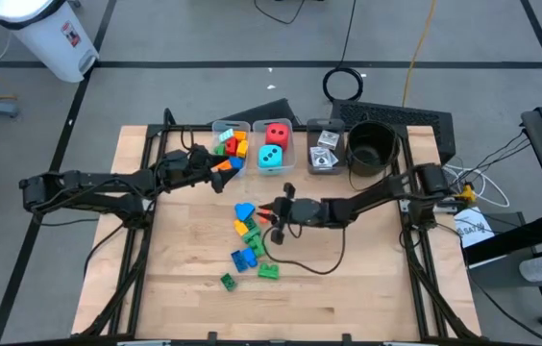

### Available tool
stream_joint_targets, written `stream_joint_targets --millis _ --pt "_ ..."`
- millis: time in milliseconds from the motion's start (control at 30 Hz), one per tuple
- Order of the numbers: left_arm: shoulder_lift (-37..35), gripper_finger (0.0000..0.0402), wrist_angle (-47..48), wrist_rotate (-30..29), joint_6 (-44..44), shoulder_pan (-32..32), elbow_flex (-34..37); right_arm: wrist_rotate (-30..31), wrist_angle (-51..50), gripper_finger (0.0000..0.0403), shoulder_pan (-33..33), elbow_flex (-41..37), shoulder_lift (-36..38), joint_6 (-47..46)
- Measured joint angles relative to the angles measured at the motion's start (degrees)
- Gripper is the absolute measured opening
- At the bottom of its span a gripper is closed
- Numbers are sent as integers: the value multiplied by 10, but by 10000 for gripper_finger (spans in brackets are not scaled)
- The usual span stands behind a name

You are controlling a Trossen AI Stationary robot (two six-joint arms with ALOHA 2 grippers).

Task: Pick & Place Toys
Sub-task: Put the orange game piece into the left transparent bin

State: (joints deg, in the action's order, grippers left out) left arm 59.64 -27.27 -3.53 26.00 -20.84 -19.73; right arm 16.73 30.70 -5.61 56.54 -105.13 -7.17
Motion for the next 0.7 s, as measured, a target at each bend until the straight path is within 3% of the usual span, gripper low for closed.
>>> stream_joint_targets --millis 100,233,367,600,700 --pt "0 379 0 0 4 0 0 10 71 76 3 -2 -43 13" --pt "0 379 -1 0 7 0 0 10 64 70 14 9 -108 18" --pt "0 379 -1 0 7 0 0 -4 41 46 23 15 -120 17" --pt "0 379 0 0 0 0 0 -146 -177 4 15 15 -28 -30" --pt "0 379 0 0 1 0 0 -168 -269 5 0 14 17 -40"
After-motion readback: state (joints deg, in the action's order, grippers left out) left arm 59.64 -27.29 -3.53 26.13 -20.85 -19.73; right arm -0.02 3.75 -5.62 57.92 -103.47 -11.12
